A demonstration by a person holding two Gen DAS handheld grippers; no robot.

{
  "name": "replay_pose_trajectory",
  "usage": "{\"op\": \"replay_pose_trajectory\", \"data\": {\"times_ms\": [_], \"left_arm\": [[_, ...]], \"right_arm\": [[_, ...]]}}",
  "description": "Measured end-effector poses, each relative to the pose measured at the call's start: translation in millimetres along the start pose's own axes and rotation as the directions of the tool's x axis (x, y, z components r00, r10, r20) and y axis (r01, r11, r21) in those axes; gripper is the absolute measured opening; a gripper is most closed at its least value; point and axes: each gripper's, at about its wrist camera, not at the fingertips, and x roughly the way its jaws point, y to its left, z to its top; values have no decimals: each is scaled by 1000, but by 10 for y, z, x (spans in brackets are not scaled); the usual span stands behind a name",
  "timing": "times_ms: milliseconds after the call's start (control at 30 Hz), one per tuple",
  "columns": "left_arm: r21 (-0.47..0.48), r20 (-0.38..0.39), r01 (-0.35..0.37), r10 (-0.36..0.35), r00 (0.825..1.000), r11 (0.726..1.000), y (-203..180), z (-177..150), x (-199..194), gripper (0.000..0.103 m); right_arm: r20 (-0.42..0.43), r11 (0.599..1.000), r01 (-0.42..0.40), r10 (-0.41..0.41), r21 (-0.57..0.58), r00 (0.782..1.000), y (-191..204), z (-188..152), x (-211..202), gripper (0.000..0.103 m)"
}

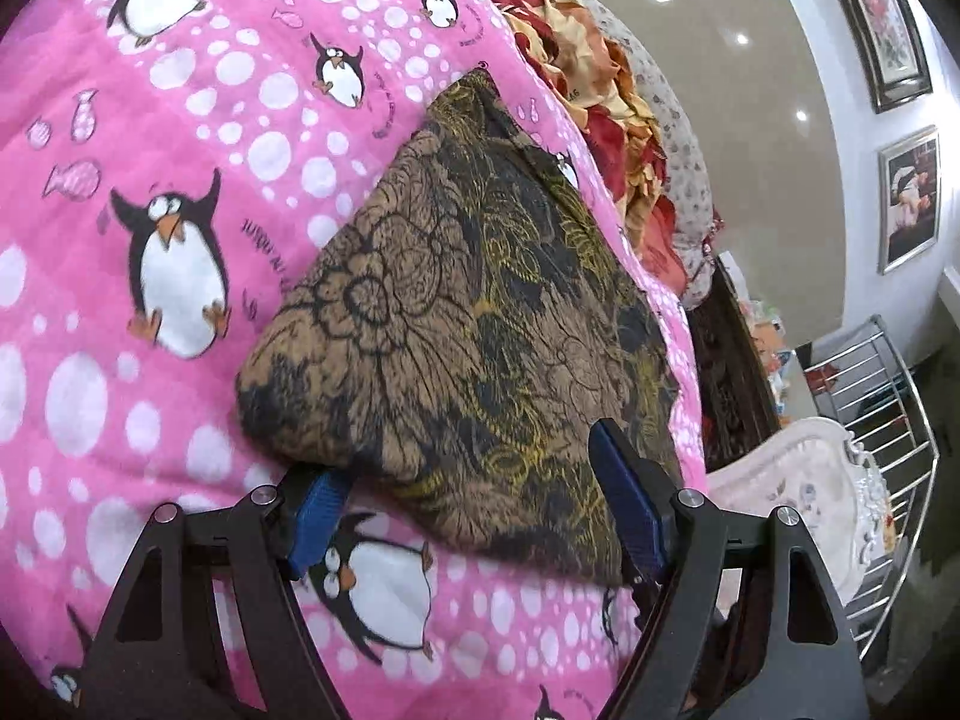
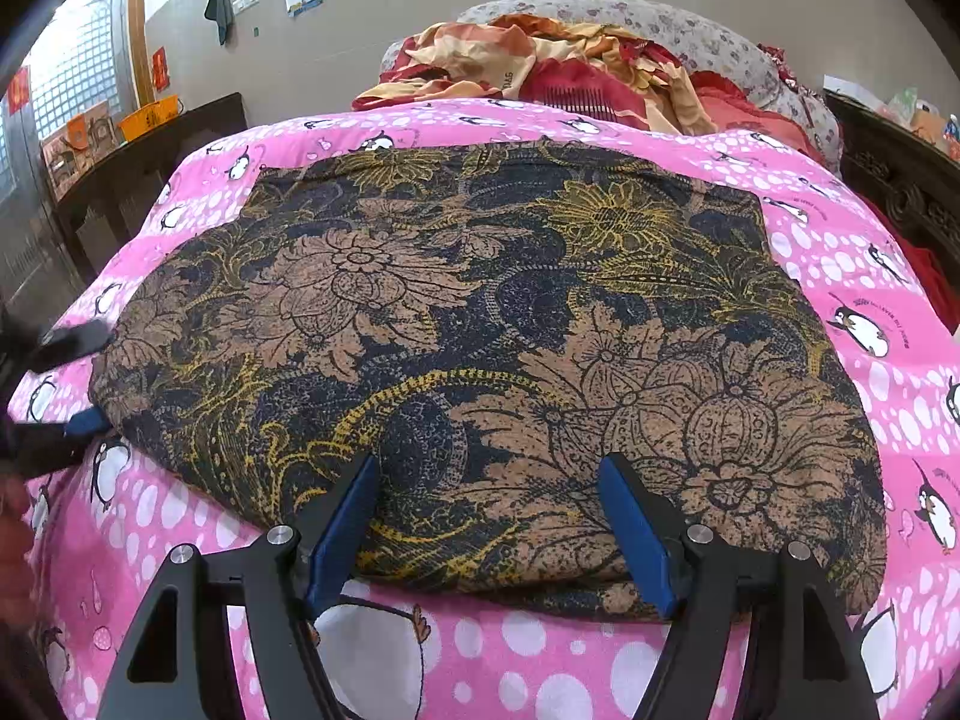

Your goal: Fold small clothes

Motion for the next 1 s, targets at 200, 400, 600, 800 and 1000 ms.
{"op": "replay_pose_trajectory", "data": {"times_ms": [200, 400, 600, 800, 1000], "left_arm": [[-37, 63, -55, 57, 996, 998, 99, 28, -138, 62], [-93, 84, -67, 75, 994, 993, 254, 113, -144, 49], [82, -19, -11, 13, 1000, 997, -45, -118, -6, 49], [9, 59, -36, 36, 998, 999, 221, 159, -94, 49], [13, 44, -31, 30, 999, 999, 262, 112, -82, 35]], "right_arm": [[0, 1000, 1, -1, 1, 1000, 2, -1, 0, 72], [0, 1000, 0, 0, 1, 1000, -1, -2, 1, 73], [-1, 1000, 4, -4, -1, 1000, 4, -4, 4, 73], [0, 1000, 4, -4, -1, 1000, 5, -5, 6, 73], [-1, 1000, 6, -6, -2, 1000, 5, -5, 8, 73]]}}
